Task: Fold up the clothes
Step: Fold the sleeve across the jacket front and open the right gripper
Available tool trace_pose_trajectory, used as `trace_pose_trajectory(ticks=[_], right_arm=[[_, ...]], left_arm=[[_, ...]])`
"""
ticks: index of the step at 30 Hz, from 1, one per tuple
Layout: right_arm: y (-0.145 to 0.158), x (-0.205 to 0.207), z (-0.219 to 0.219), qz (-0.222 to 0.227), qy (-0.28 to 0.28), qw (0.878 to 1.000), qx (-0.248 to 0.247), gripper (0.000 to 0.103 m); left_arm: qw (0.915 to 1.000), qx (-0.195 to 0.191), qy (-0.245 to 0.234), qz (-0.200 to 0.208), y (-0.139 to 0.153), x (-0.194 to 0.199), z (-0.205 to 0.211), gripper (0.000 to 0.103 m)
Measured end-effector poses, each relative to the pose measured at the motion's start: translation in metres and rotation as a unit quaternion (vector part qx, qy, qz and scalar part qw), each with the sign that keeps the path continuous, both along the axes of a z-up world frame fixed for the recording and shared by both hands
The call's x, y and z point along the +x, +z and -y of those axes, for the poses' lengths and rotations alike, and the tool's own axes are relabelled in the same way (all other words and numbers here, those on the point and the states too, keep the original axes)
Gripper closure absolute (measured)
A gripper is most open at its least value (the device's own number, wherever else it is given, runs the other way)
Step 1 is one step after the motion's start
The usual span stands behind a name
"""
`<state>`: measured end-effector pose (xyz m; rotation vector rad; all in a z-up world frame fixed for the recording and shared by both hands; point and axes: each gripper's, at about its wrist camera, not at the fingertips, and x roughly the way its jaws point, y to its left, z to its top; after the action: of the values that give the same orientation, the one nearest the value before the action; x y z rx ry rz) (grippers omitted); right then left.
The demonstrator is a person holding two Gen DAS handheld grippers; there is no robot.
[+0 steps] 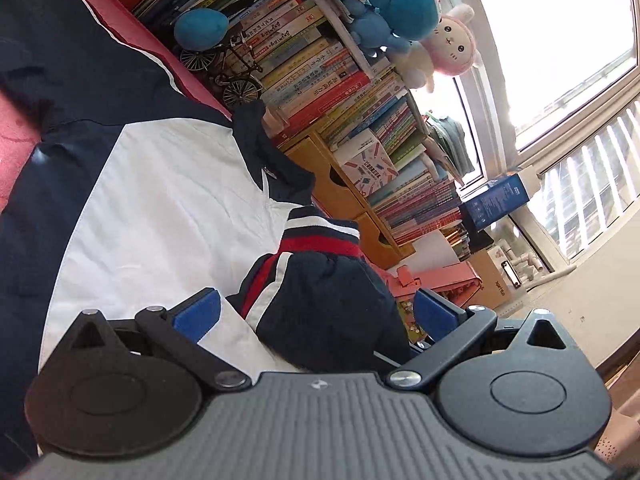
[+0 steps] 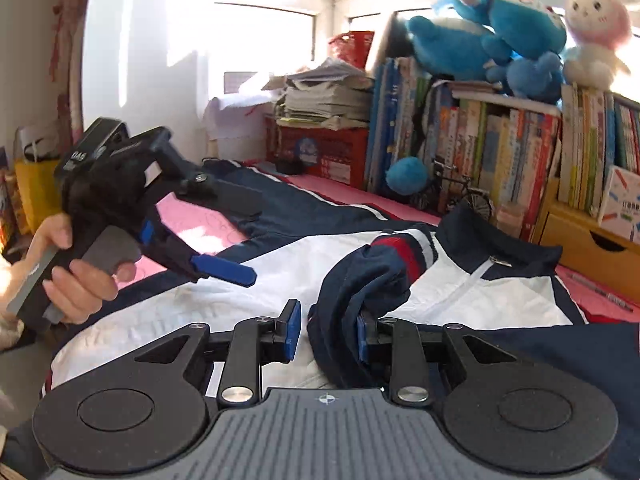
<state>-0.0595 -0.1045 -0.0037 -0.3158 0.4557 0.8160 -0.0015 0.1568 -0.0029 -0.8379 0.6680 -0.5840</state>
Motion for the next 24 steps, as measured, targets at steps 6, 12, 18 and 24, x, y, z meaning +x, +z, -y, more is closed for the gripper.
trace_pose_trajectory(ticks=[6, 12, 18, 24], right_arm=[[-0.018, -0.061, -0.046, 0.104, 0.089, 0.983, -0.123, 0.052], [-0.037, -0.076, -0.069, 0.134, 0.110, 0.970, -0.170, 0.043], [-0.037, -0.082, -0.066, 0.141, 0.105, 0.970, -0.166, 0.038], [-0.030, -0.094, -0.045, 0.150, 0.098, 0.972, -0.152, 0.013]], left_arm=[[0.9989, 0.041, 0.005, 0.022, 0.012, -0.030, 0.008, 0.000], [0.9829, 0.170, -0.020, 0.068, 0.037, -0.030, 0.048, 0.000], [0.9235, 0.360, -0.095, 0.093, 0.030, 0.004, 0.120, 0.002], [0.9471, 0.312, -0.074, 0.000, 0.005, 0.015, 0.068, 0.008]])
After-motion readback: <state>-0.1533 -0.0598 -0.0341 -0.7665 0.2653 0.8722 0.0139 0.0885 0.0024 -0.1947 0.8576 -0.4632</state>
